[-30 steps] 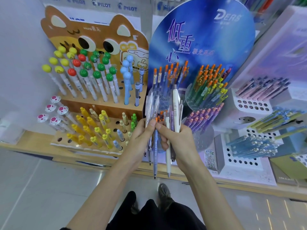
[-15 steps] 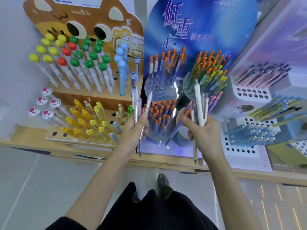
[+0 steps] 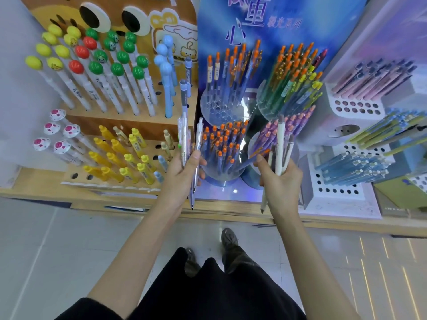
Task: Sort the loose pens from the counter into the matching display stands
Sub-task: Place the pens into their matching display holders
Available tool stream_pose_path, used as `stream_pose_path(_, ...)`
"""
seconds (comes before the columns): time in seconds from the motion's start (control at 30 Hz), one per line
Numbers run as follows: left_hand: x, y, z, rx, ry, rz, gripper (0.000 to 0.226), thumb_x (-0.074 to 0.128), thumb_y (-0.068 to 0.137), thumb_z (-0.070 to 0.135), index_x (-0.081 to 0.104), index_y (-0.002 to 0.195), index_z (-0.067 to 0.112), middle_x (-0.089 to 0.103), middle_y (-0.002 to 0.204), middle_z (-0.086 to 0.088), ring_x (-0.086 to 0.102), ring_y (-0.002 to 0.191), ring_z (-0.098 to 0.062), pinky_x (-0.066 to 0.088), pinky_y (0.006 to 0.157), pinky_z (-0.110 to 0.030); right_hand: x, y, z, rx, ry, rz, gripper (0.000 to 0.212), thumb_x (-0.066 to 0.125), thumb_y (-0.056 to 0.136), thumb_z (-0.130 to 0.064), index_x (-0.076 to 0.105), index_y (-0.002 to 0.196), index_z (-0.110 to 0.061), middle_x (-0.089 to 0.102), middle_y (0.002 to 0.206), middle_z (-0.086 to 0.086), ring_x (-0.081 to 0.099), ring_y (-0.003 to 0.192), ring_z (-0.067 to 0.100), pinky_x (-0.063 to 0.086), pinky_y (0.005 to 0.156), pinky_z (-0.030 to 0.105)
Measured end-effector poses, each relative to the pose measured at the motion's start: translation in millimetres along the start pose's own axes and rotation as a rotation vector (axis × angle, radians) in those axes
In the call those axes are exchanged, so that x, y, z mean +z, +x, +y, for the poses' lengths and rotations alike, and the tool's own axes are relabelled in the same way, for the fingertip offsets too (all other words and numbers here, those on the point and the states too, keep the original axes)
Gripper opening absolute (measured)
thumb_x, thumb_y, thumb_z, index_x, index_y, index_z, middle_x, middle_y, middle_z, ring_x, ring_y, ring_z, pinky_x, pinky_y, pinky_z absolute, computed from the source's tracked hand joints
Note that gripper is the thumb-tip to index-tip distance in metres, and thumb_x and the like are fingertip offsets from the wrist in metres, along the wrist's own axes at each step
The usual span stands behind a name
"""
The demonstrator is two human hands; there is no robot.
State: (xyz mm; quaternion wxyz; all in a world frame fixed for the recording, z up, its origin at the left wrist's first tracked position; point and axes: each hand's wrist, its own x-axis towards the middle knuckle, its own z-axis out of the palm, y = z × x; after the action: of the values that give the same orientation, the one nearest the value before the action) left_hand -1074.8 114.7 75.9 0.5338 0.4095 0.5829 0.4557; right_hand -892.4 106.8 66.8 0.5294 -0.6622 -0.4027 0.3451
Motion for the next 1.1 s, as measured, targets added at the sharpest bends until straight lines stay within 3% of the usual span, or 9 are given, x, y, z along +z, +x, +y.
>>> stream_pose_path(0.2, -3, -3, -6, 0.032, 0.01, -0.012, 0.022, 0.044, 0.101, 0.023, 0.053, 0.107, 0.004, 0.059, 0.066, 0.009, 0.052, 0.051, -0.001, 0.044, 0.049, -0.014, 4, -9, 5, 0.033, -0.005, 0.024, 0.025, 0.071, 0.084, -0.019, 0.054, 0.07, -0.006, 0.045, 0.048, -0.008, 0.04, 0.045, 0.009, 0.039, 0.044, 0.016)
stream_pose_path(0.3, -3, -3, -8, 0.033, 0.005, -0.041, 0.011, 0.044, 0.101, 0.024, 0.053, 0.104, 0.019, 0.062, 0.071, 0.01, 0.053, 0.053, -0.002, 0.045, 0.051, -0.016, 7, -12, 5, -0.002, -0.024, -0.016, 0.031, 0.07, 0.085, -0.02, 0.055, 0.062, -0.033, 0.046, 0.049, -0.01, 0.04, 0.047, 0.008, 0.038, 0.045, 0.016)
stream_pose_path(0.4, -2, -3, -10, 0.033, 0.001, -0.057, 0.009, 0.043, 0.101, 0.024, 0.052, 0.098, 0.024, 0.063, 0.07, 0.014, 0.053, 0.053, -0.003, 0.046, 0.051, -0.016, 10, -14, 1, -0.057, -0.066, -0.044, 0.038, 0.069, 0.085, -0.022, 0.054, 0.06, -0.046, 0.049, 0.051, -0.015, 0.04, 0.049, 0.004, 0.038, 0.048, 0.017)
stream_pose_path(0.5, -2, -3, -11, 0.037, -0.007, -0.075, 0.009, 0.043, 0.101, 0.026, 0.052, 0.099, 0.027, 0.062, 0.07, 0.015, 0.053, 0.054, -0.004, 0.046, 0.052, -0.018, 12, -10, -3, -0.072, -0.033, -0.026, 0.038, 0.07, 0.085, -0.021, 0.054, 0.061, -0.046, 0.052, 0.057, -0.018, 0.042, 0.049, 0.001, 0.037, 0.049, 0.013)
stream_pose_path(0.57, -2, -3, -11, 0.043, -0.009, -0.086, 0.009, 0.043, 0.101, 0.026, 0.052, 0.099, 0.026, 0.061, 0.07, 0.014, 0.053, 0.055, -0.004, 0.047, 0.053, -0.019, 13, -8, -3, -0.063, -0.007, -0.016, 0.032, 0.07, 0.085, -0.02, 0.055, 0.065, -0.04, 0.056, 0.071, -0.011, 0.044, 0.05, 0.003, 0.039, 0.049, 0.013)
stream_pose_path(0.7, -1, -3, -12, 0.044, -0.01, -0.093, 0.009, 0.043, 0.101, 0.026, 0.051, 0.098, 0.027, 0.061, 0.069, 0.015, 0.053, 0.056, -0.004, 0.046, 0.053, -0.018, 12, -2, -2, -0.025, 0.019, 0.0, 0.016, 0.068, 0.086, -0.019, 0.058, 0.075, -0.022, 0.059, 0.073, -0.001, 0.046, 0.054, 0.009, 0.043, 0.049, 0.019)
stream_pose_path(0.8, 0, -2, -13, 0.033, -0.017, -0.089, 0.009, 0.043, 0.101, 0.026, 0.051, 0.096, 0.026, 0.061, 0.068, 0.015, 0.053, 0.055, -0.003, 0.047, 0.053, -0.018, 12, 1, -2, -0.01, 0.034, 0.011, 0.01, 0.068, 0.086, -0.019, 0.061, 0.079, -0.019, 0.061, 0.079, 0.002, 0.047, 0.055, 0.009, 0.044, 0.049, 0.02)
stream_pose_path(0.93, 0, -1, -15, 0.025, -0.005, -0.076, 0.01, 0.044, 0.1, 0.027, 0.051, 0.094, 0.025, 0.061, 0.068, 0.015, 0.053, 0.055, -0.004, 0.046, 0.052, -0.018, 11, -5, 3, -0.054, 0.001, -0.022, 0.03, 0.069, 0.085, -0.017, 0.054, 0.064, -0.034, 0.05, 0.053, -0.01, 0.043, 0.048, 0.006, 0.04, 0.047, 0.016)
stream_pose_path(1.1, 3, 0, -14, 0.024, -0.02, -0.071, 0.01, 0.044, 0.101, 0.025, 0.052, 0.094, 0.026, 0.06, 0.068, 0.013, 0.052, 0.055, -0.005, 0.046, 0.052, -0.02, 11, -14, 9, -0.087, -0.054, -0.071, 0.033, 0.067, 0.086, -0.025, 0.055, 0.065, -0.047, 0.052, 0.054, -0.017, 0.043, 0.051, 0.004, 0.039, 0.049, 0.021)
